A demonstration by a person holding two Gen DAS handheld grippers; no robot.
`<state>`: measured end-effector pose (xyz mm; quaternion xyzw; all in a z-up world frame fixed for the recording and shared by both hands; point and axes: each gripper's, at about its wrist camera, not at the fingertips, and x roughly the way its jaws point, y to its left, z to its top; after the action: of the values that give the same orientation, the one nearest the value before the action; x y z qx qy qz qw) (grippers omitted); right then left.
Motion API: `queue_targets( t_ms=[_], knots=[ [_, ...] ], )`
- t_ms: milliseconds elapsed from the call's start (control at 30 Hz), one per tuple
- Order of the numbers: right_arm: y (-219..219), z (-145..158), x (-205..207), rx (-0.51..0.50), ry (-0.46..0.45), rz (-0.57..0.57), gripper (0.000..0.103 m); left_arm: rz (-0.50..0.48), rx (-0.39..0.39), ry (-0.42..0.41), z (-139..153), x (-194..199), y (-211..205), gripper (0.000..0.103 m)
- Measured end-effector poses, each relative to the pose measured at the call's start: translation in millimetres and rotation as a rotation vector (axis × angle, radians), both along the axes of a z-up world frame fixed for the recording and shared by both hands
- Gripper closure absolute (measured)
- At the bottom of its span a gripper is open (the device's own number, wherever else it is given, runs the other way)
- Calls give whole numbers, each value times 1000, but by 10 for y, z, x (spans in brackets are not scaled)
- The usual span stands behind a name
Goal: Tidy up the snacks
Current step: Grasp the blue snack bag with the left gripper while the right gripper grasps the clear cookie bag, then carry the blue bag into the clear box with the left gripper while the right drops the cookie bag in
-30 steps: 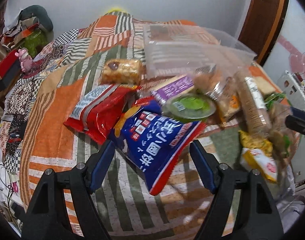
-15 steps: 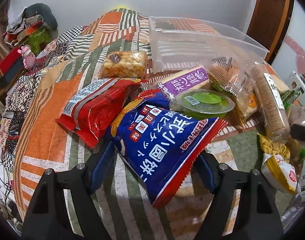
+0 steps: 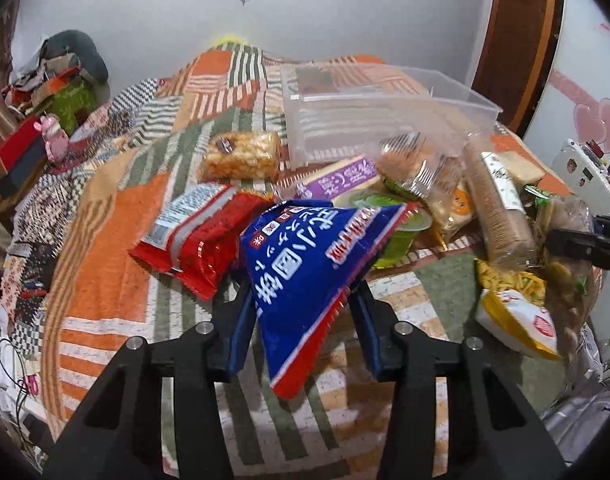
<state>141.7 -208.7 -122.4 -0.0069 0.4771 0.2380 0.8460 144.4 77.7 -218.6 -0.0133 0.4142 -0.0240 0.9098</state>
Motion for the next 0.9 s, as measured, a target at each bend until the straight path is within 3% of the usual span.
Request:
queue_targets(
  t_ms=[467, 900],
  knots=[
    [-112, 415, 2, 45, -134, -36, 58, 6, 6, -148, 584, -200, -31, 61],
    [-95, 838, 299, 49, -308, -55, 58, -27, -8, -289, 1133, 101, -174, 61]
  ],
)
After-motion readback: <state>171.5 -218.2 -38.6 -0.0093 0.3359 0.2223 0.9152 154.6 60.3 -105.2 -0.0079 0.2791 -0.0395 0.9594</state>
